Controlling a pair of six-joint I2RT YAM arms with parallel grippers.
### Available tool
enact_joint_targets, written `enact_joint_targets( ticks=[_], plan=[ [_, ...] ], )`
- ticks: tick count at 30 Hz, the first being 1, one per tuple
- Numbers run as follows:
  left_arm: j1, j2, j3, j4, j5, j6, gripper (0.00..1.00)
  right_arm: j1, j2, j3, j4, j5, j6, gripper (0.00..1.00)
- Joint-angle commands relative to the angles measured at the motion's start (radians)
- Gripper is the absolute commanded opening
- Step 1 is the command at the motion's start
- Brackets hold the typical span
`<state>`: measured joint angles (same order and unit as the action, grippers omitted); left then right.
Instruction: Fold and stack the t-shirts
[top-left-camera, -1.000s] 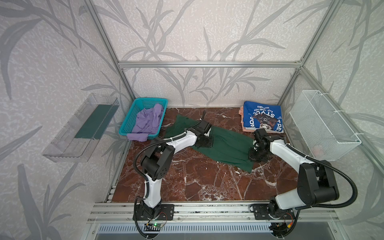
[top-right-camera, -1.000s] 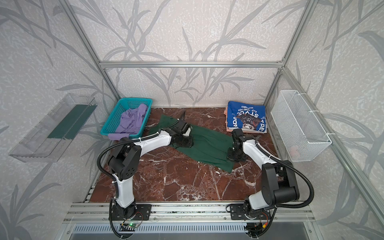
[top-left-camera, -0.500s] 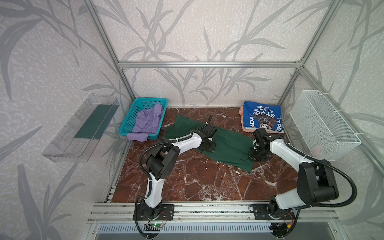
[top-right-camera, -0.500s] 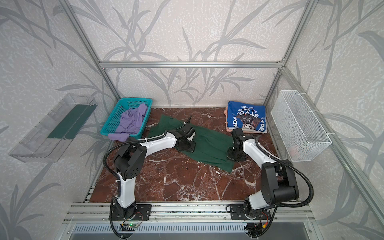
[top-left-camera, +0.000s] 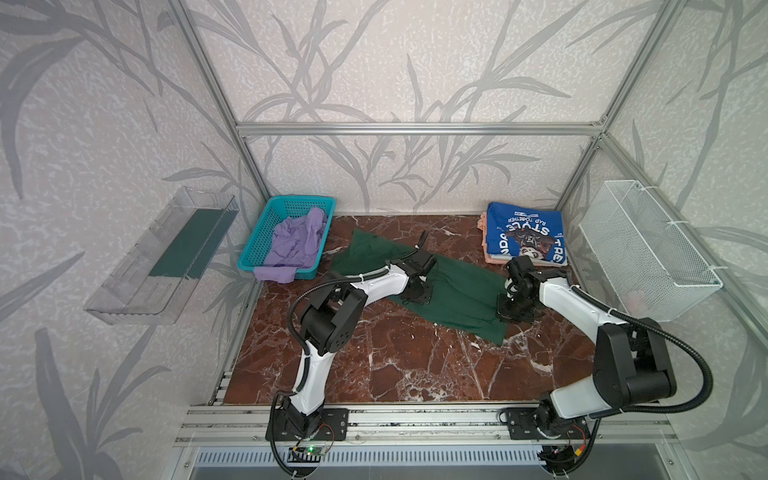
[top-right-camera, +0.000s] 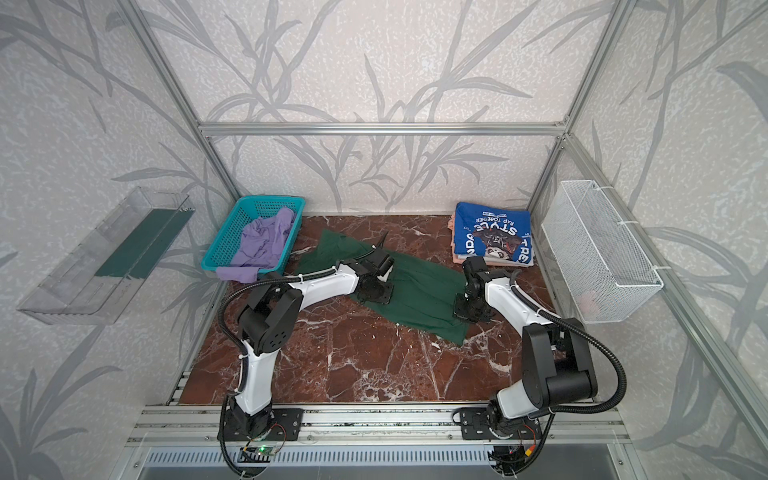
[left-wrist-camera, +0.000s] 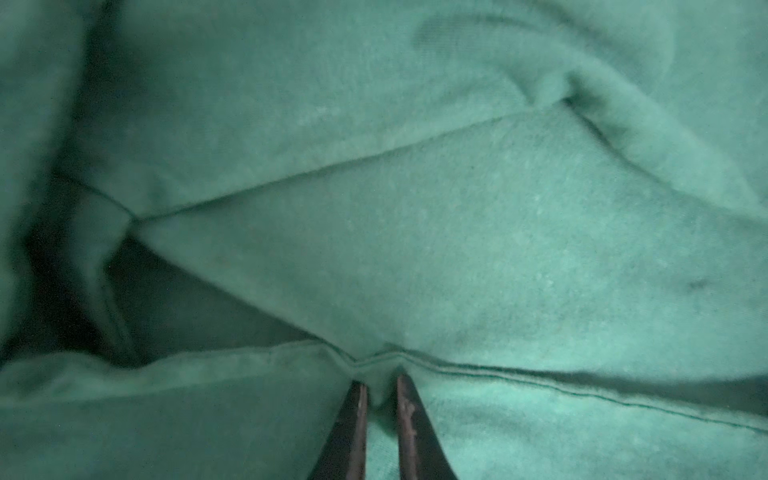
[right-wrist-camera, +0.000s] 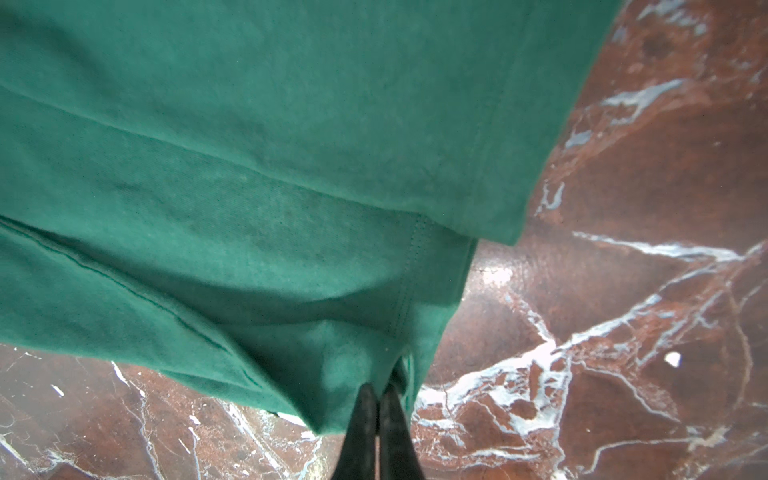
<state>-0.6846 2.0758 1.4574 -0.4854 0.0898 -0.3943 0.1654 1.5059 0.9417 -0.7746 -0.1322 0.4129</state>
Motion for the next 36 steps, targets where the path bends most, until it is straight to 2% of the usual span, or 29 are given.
enact_joint_targets(
  ticks=[1, 9, 14, 34, 36],
  plan=[
    [-0.005, -0.025, -0.008, -0.007, -0.016, 0.004, 0.14, -0.003, 0.008, 0.028, -0.008, -0.007, -0.008, 0.0],
    [-0.005, -0.074, -0.036, 0.036, 0.003, -0.01, 0.09, -0.003, 0.01, 0.027, -0.008, -0.012, -0.008, 0.0],
    [-0.004, -0.1, -0.062, 0.067, -0.004, -0.019, 0.0, -0.003, 0.011, 0.029, -0.007, -0.012, -0.008, 0.0],
    [0.026, -0.154, -0.079, 0.106, -0.022, -0.048, 0.0, -0.006, 0.012, 0.047, -0.025, 0.006, -0.009, 0.0],
    [0.027, -0.149, -0.079, 0.102, -0.017, -0.045, 0.02, -0.006, 0.0, 0.043, -0.029, 0.0, -0.007, 0.0]
  ],
)
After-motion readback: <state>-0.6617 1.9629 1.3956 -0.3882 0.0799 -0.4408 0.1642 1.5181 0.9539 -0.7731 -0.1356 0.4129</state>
